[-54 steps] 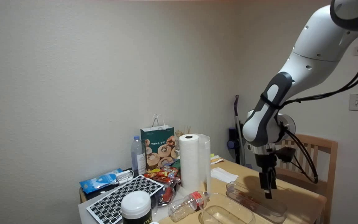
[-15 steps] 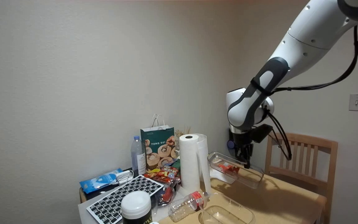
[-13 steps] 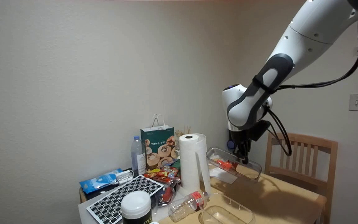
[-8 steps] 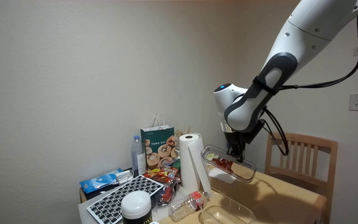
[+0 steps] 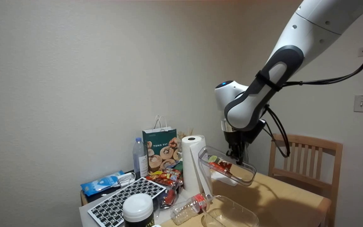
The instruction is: Pour the content from one plastic container to another
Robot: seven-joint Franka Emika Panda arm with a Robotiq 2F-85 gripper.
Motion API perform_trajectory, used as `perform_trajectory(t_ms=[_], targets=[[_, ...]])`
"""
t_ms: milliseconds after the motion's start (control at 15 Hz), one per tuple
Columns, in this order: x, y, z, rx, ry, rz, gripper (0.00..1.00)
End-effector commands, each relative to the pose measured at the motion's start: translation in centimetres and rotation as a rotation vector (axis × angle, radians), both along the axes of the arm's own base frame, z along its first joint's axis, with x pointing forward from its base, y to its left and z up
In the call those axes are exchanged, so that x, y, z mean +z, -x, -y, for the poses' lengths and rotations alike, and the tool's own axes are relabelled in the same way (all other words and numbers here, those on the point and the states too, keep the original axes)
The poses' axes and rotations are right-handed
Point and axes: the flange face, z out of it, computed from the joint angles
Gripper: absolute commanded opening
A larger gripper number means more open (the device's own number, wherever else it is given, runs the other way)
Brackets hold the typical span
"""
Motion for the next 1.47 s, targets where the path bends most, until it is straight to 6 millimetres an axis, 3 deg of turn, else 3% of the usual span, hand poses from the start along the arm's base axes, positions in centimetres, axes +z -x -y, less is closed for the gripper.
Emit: perform_trajectory(t_ms=[0, 600, 1067, 1400], targets=[[0.0, -0.2, -0.7, 0.011, -0.001, -0.004, 0.05], [-0.4, -0.4, -8.2, 0.134, -0.010, -0.013, 0.05], [-0.8, -0.4, -7.6, 0.124, -0.002, -0.009, 0.05], [-1.9, -1.4, -7.4, 0.069, -0.021, 0.108, 0.05]])
